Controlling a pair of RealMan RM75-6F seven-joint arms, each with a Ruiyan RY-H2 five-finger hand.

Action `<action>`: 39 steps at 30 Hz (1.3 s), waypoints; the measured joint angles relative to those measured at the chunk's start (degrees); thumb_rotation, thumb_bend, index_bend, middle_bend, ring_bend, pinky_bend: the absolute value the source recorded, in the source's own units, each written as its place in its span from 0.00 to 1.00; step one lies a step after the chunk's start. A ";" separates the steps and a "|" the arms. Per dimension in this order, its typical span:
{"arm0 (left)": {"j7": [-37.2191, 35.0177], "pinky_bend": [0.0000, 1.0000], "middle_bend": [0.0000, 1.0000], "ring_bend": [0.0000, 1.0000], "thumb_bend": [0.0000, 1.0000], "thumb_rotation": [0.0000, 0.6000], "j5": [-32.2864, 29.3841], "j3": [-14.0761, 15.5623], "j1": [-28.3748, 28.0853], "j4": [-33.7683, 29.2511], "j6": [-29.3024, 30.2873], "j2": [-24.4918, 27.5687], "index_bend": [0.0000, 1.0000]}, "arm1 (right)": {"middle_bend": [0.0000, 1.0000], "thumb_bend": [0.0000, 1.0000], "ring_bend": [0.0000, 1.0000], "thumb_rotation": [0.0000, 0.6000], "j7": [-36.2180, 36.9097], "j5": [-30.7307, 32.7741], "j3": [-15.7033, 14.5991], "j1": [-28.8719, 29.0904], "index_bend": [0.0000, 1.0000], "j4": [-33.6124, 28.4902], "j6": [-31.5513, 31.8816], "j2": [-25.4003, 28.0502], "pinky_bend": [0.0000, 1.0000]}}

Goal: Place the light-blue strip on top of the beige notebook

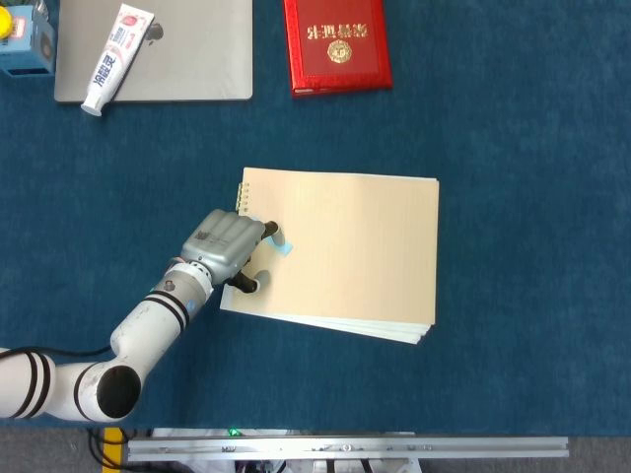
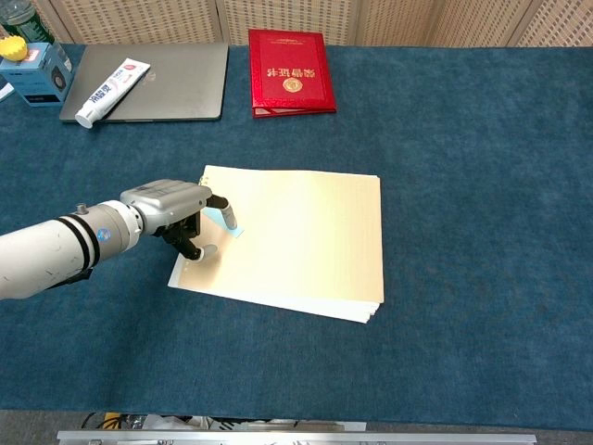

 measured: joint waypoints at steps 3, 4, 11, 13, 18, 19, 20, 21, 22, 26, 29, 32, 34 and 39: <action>-0.14 1.00 1.00 1.00 0.38 0.92 0.49 -0.08 0.12 -0.53 0.32 0.36 0.28 | 0.40 0.26 0.42 1.00 -0.03 -0.10 -0.03 -0.01 0.34 -0.11 0.02 0.05 0.34; -0.15 1.00 1.00 1.00 0.38 0.92 0.69 -0.06 0.18 -0.75 0.43 0.50 0.28 | 0.40 0.26 0.42 1.00 -0.06 -0.10 -0.02 -0.01 0.34 -0.14 0.03 0.05 0.34; 0.03 1.00 1.00 1.00 0.38 0.92 1.10 0.46 0.55 -1.01 0.77 0.79 0.28 | 0.40 0.26 0.42 1.00 -0.17 -0.16 -0.05 0.04 0.34 -0.29 -0.06 0.04 0.34; 0.19 1.00 1.00 1.00 0.38 0.92 0.87 0.57 0.54 -0.88 0.71 0.70 0.28 | 0.40 0.26 0.42 1.00 -0.18 -0.17 -0.04 0.00 0.34 -0.33 0.04 0.07 0.34; 0.38 1.00 1.00 1.00 0.38 0.91 0.89 0.57 0.55 -1.11 0.86 0.67 0.29 | 0.40 0.26 0.42 1.00 -0.22 -0.28 -0.06 -0.10 0.34 -0.48 0.23 0.19 0.34; 0.37 1.00 1.00 1.00 0.38 0.92 1.08 0.56 0.59 -1.31 0.97 0.73 0.29 | 0.40 0.26 0.42 1.00 -0.22 -0.29 -0.06 -0.12 0.34 -0.49 0.27 0.19 0.34; 0.38 1.00 1.00 1.00 0.38 0.91 1.46 0.55 0.64 -1.64 1.13 0.83 0.29 | 0.40 0.26 0.42 1.00 -0.22 -0.31 -0.07 -0.15 0.34 -0.51 0.30 0.19 0.34; 0.38 1.00 1.00 1.00 0.38 0.92 1.80 0.56 0.69 -1.96 1.25 0.91 0.29 | 0.40 0.26 0.42 1.00 -0.22 -0.32 -0.09 -0.17 0.34 -0.51 0.32 0.19 0.34; 0.38 1.00 1.00 1.00 0.38 0.92 2.14 0.56 0.74 -2.30 1.35 0.99 0.29 | 0.40 0.26 0.42 1.00 -0.21 -0.35 -0.11 -0.18 0.34 -0.51 0.32 0.19 0.34; 0.38 1.00 1.00 1.00 0.38 0.92 2.83 0.44 0.79 -3.05 1.43 0.99 0.29 | 0.40 0.26 0.42 1.00 -0.08 -0.35 -0.15 -0.26 0.34 -0.39 0.36 0.17 0.34; 0.42 1.00 1.00 1.00 0.38 0.92 2.79 0.42 0.70 -2.77 1.18 0.57 0.29 | 0.40 0.26 0.42 1.00 0.00 -0.26 -0.14 -0.39 0.34 -0.33 0.48 0.28 0.34; 0.65 1.00 1.00 1.00 0.38 0.92 2.33 0.42 0.54 -2.24 0.95 -0.04 0.29 | 0.40 0.26 0.42 1.00 0.08 -0.17 -0.12 -0.49 0.34 -0.29 0.57 0.35 0.34; 0.84 1.00 1.00 1.00 0.38 0.92 1.78 0.40 0.39 -1.80 0.79 -0.42 0.29 | 0.40 0.26 0.42 1.00 0.21 -0.15 -0.16 -0.57 0.34 -0.21 0.59 0.38 0.34; 1.28 1.00 1.00 1.00 0.38 0.92 0.67 0.40 0.14 -1.04 0.72 -0.86 0.29 | 0.40 0.26 0.42 1.00 0.43 -0.04 -0.14 -0.68 0.34 -0.02 0.63 0.45 0.34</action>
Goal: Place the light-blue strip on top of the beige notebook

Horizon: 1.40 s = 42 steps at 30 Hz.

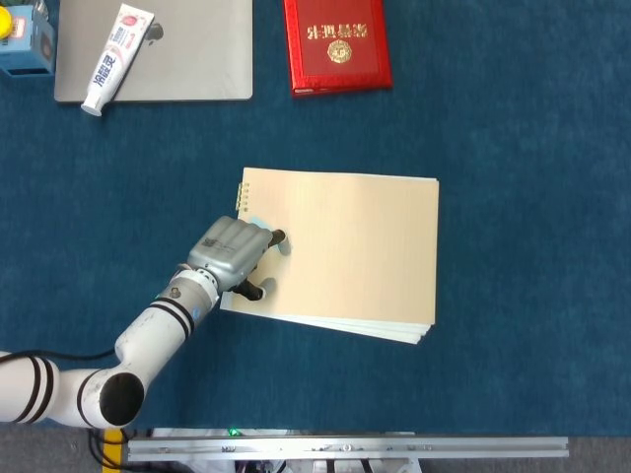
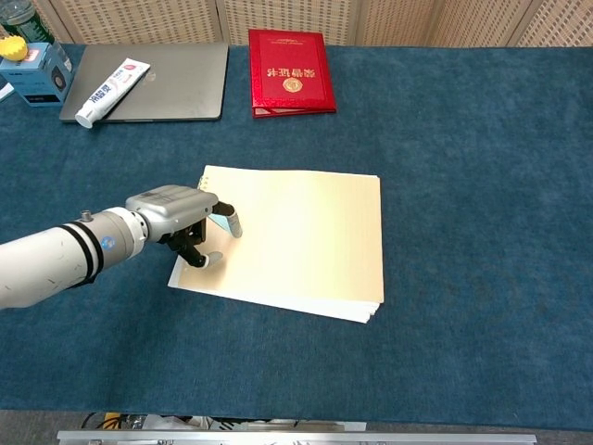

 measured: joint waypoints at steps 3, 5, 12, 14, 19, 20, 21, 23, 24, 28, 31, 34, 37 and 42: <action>-0.15 1.00 1.00 1.00 0.38 0.92 0.15 -0.06 0.10 -0.35 0.26 0.31 0.29 | 0.40 0.26 0.42 1.00 0.11 -0.15 0.01 0.04 0.34 0.03 -0.02 0.00 0.34; -0.37 1.00 1.00 1.00 0.38 0.92 0.70 -0.08 0.29 -0.85 0.57 0.74 0.29 | 0.40 0.26 0.42 1.00 0.17 -0.19 0.00 0.09 0.34 0.12 -0.08 -0.05 0.34; -2.67 1.00 1.00 1.00 0.38 0.91 4.58 -0.18 2.17 -3.08 2.73 3.53 0.29 | 0.40 0.26 0.42 1.00 0.12 -0.02 0.11 0.23 0.34 0.19 -0.34 -0.07 0.34; -4.01 1.00 1.00 1.00 0.38 0.92 6.43 -0.17 3.19 -3.50 3.65 4.66 0.29 | 0.40 0.26 0.42 1.00 -0.01 0.04 0.15 0.30 0.34 0.11 -0.47 0.02 0.34; -8.57 0.99 0.89 0.94 0.38 0.91 12.12 -0.06 6.73 -3.34 7.03 7.08 0.29 | 0.40 0.26 0.42 1.00 -0.71 0.70 0.20 0.61 0.34 -0.28 -1.57 0.45 0.34; -9.98 0.97 0.85 0.90 0.38 0.91 13.81 0.01 7.90 -3.03 8.27 7.64 0.28 | 0.40 0.26 0.42 1.00 -0.93 0.79 0.20 0.72 0.34 -0.40 -1.84 0.53 0.34; -11.09 0.95 0.82 0.87 0.38 0.91 15.12 0.07 8.84 -2.71 9.29 8.03 0.28 | 0.40 0.26 0.42 1.00 -1.26 0.93 0.19 0.87 0.34 -0.53 -2.21 0.63 0.34; -13.85 0.89 0.76 0.78 0.38 0.91 18.22 0.27 11.25 -1.60 11.95 8.91 0.28 | 0.40 0.26 0.42 1.00 -1.80 1.30 0.19 1.10 0.34 -0.72 -2.85 0.80 0.34; -15.05 0.87 0.72 0.73 0.38 0.91 19.52 0.35 12.31 -0.97 13.19 9.24 0.28 | 0.40 0.26 0.41 1.00 -2.20 1.67 0.21 1.26 0.34 -0.89 -3.33 0.92 0.34; -20.02 0.76 0.57 0.54 0.38 0.92 24.54 0.67 17.07 2.84 18.85 10.29 0.27 | 0.40 0.26 0.37 1.00 -3.61 2.70 0.30 1.79 0.34 -1.64 -4.57 1.19 0.34; -23.49 0.68 0.49 0.46 0.38 0.92 27.60 0.83 20.76 6.52 23.09 10.80 0.26 | 0.40 0.26 0.35 1.00 -4.30 2.81 0.35 2.11 0.34 -1.82 -4.83 0.93 0.34; -26.77 0.65 0.48 0.44 0.38 0.95 29.95 0.86 24.35 9.96 26.95 11.28 0.26 | 0.40 0.26 0.35 1.00 -4.48 2.40 0.34 2.27 0.34 -1.76 -4.69 0.49 0.34; -28.71 0.63 0.48 0.44 0.38 0.98 31.72 0.80 27.51 12.66 30.82 11.48 0.26 | 0.40 0.26 0.35 1.00 -4.79 1.95 0.24 2.42 0.34 -1.60 -4.56 0.02 0.34; -31.23 0.62 0.48 0.44 0.38 1.00 33.99 0.51 32.96 14.98 37.24 11.96 0.27 | 0.40 0.26 0.35 1.00 -5.43 1.48 -0.05 2.66 0.34 -1.60 -4.64 -0.62 0.34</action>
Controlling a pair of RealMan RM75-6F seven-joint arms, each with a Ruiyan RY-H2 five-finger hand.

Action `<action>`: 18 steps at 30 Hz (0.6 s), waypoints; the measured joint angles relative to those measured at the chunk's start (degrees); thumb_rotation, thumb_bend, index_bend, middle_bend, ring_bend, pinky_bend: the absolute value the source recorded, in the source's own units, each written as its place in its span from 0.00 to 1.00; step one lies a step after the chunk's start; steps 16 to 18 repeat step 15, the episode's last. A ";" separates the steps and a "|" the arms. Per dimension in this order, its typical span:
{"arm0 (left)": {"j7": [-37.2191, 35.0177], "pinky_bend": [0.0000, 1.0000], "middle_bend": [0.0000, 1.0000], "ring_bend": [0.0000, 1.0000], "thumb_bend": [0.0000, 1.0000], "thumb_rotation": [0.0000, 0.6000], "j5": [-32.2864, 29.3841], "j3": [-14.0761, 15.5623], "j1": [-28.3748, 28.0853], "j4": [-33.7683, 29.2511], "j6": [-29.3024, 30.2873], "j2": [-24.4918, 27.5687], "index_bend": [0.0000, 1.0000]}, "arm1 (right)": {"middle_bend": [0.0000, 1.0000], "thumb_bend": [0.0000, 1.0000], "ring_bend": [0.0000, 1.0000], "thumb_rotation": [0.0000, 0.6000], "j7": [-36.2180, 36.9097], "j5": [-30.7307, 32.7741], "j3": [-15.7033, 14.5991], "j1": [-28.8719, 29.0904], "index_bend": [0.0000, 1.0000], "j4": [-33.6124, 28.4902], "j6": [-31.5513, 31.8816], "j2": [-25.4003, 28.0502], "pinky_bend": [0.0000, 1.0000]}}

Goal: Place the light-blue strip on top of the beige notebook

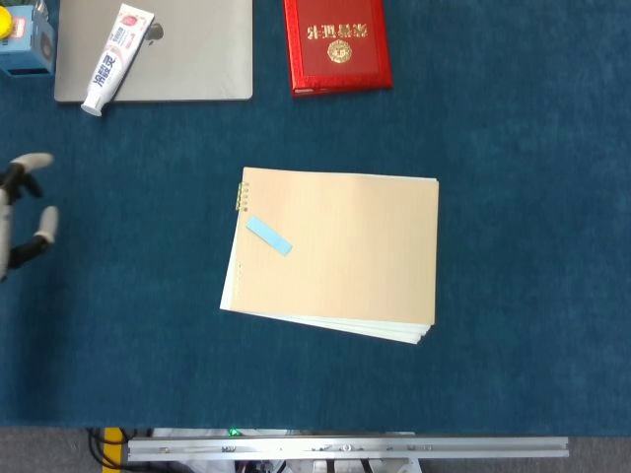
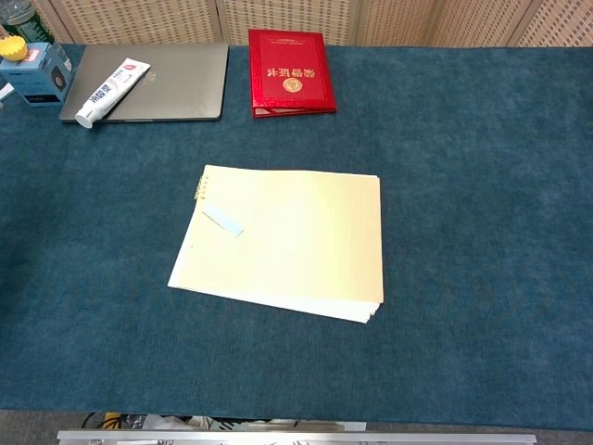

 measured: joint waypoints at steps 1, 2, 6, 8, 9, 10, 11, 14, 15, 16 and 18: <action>-0.24 0.62 0.48 0.44 0.38 1.00 0.31 -0.03 0.92 0.15 0.86 0.16 0.27 | 0.40 0.26 0.35 1.00 -0.09 -0.03 -0.03 0.04 0.34 -0.03 -0.03 -0.10 0.34; -0.49 0.62 0.48 0.44 0.38 1.00 0.74 -0.04 2.06 0.26 1.80 0.39 0.27 | 0.40 0.26 0.35 1.00 -0.17 -0.06 -0.06 0.08 0.34 -0.07 -0.06 -0.19 0.34; -1.09 0.61 0.48 0.44 0.38 1.00 1.91 -0.01 4.96 0.09 3.26 1.10 0.27 | 0.40 0.26 0.35 1.00 -0.59 -0.18 -0.18 0.33 0.34 -0.15 -0.35 -0.58 0.34; -0.98 0.61 0.48 0.44 0.38 1.00 2.47 -0.07 5.93 -0.05 3.45 1.27 0.28 | 0.40 0.26 0.35 1.00 -0.69 -0.23 -0.22 0.51 0.34 -0.18 -0.59 -0.71 0.34; -0.73 0.61 0.48 0.44 0.38 1.00 2.61 -0.07 6.11 -0.12 3.36 1.33 0.28 | 0.40 0.26 0.35 1.00 -0.79 -0.29 -0.25 0.64 0.34 -0.23 -0.74 -0.77 0.34; -0.42 0.61 0.47 0.44 0.38 1.00 2.69 -0.07 6.21 -0.25 3.11 1.44 0.28 | 0.40 0.26 0.35 1.00 -0.88 -0.37 -0.26 0.74 0.34 -0.28 -0.82 -0.81 0.34; -0.06 0.61 0.47 0.44 0.38 1.00 2.82 -0.09 6.34 -0.57 2.63 1.64 0.28 | 0.40 0.26 0.35 1.00 -0.94 -0.47 -0.28 0.81 0.34 -0.35 -0.87 -0.83 0.34; 0.67 0.61 0.47 0.44 0.38 1.00 3.35 -0.49 6.78 -1.59 1.66 2.13 0.28 | 0.40 0.26 0.35 1.00 -1.10 -0.96 -0.38 0.98 0.34 -0.68 -0.87 -0.86 0.34; 0.76 0.61 0.47 0.44 0.38 1.00 3.48 -0.65 6.90 -1.76 1.53 2.21 0.28 | 0.40 0.26 0.35 1.00 -1.18 -1.18 -0.45 1.04 0.34 -0.80 -0.85 -0.88 0.34; 0.76 0.61 0.47 0.44 0.38 1.00 3.48 -0.65 6.90 -1.76 1.53 2.21 0.28 | 0.40 0.26 0.35 1.00 -1.18 -1.18 -0.45 1.04 0.34 -0.80 -0.85 -0.88 0.34; 0.76 0.61 0.47 0.44 0.38 1.00 3.48 -0.65 6.90 -1.76 1.53 2.21 0.28 | 0.40 0.26 0.35 1.00 -1.18 -1.18 -0.45 1.04 0.34 -0.80 -0.85 -0.88 0.34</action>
